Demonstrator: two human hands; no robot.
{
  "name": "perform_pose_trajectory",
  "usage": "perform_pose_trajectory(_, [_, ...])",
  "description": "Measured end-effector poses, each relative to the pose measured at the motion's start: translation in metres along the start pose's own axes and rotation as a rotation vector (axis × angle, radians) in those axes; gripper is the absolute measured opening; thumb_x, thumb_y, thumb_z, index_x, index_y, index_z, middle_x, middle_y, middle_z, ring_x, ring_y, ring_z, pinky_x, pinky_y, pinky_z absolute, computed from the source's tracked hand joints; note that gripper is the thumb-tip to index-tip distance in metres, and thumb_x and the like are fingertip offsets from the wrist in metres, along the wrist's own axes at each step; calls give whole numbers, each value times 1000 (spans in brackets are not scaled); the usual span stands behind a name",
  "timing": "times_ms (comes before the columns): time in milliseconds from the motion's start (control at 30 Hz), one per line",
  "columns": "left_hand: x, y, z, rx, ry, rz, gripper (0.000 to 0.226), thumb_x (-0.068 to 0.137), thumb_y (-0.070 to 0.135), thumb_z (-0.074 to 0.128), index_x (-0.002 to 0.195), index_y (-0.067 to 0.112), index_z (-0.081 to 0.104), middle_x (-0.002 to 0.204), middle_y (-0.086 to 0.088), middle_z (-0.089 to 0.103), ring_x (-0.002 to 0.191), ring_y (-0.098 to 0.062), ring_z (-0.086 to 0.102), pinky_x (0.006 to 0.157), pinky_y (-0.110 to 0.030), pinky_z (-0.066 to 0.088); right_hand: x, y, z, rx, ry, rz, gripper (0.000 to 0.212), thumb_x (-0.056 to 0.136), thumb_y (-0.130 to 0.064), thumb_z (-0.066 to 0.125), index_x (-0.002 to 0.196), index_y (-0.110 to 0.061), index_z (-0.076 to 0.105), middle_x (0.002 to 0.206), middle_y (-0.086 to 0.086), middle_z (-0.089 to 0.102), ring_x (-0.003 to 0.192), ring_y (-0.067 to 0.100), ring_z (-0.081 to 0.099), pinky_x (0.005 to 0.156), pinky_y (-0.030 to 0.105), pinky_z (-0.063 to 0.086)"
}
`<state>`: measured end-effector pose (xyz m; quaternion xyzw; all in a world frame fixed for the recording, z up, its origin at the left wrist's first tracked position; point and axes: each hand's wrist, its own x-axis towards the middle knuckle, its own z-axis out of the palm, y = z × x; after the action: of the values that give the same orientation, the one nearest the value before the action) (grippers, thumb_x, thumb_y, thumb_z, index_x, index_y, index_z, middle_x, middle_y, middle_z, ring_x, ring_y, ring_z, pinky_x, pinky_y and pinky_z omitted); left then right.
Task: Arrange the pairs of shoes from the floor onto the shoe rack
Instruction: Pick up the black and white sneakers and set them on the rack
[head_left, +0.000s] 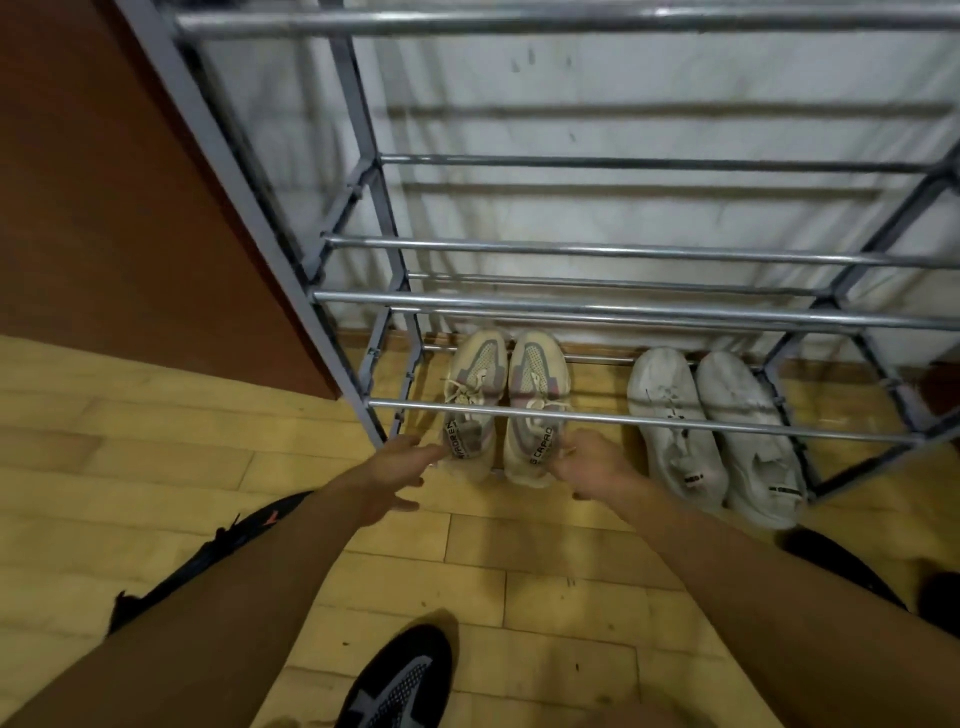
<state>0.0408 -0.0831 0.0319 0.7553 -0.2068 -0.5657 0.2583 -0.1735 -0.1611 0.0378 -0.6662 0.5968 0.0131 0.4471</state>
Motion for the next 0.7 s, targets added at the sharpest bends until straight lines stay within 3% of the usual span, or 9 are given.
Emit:
perform_pose_trajectory(200, [-81,5,-36,212,-1,206,46,91,36,55,132,18,48,122,-1,53,109,-20,52,84,-34,44,-71,-60,-11,-240,-154,-129,29,92,-17,58,117,-3,64,110,14,65,97,28,66,77,36,59])
perform_pose_trajectory(300, [-116,-8,-52,235,20,255,30,91,35,54,118,22,57,117,1,55,107,-19,54,91,-36,48,-103,-90,2,-340,-214,-192,32,94,-14,57,123,-3,61,104,10,60,83,24,61,65,31,57])
perform_pose_trajectory(367, [-138,-21,-62,242,50,278,18,92,33,53,105,23,60,118,-1,57,107,-20,56,93,-36,47,-125,-104,13,-418,-240,-248,34,94,-17,56,126,-5,60,117,9,58,89,24,62,59,25,54])
perform_pose_trajectory(433, [-157,-38,-70,276,76,286,22,91,32,54,108,20,62,118,-4,59,108,-22,58,91,-35,47,-149,-114,25,-476,-263,-283,33,95,-14,52,126,-5,60,131,12,55,103,30,63,70,31,59])
perform_pose_trajectory(500, [-176,-57,-75,293,78,287,32,91,33,55,117,16,62,116,-5,61,105,-21,60,90,-34,48,-172,-123,38,-520,-309,-299,31,94,-9,48,121,-1,61,130,16,56,103,35,64,82,43,59])
perform_pose_trajectory(600, [-200,-95,-76,298,35,261,31,92,34,54,115,16,62,109,-2,62,97,-18,60,87,-33,46,-205,-136,61,-664,-330,-340,31,93,-10,50,119,0,63,125,19,61,98,35,65,81,43,59])
perform_pose_trajectory(700, [-213,-139,-70,307,-1,215,31,93,33,52,115,14,62,109,-3,63,98,-19,62,84,-30,48,-227,-139,88,-728,-292,-417,32,93,-11,49,119,0,64,125,19,63,101,33,64,91,48,52])
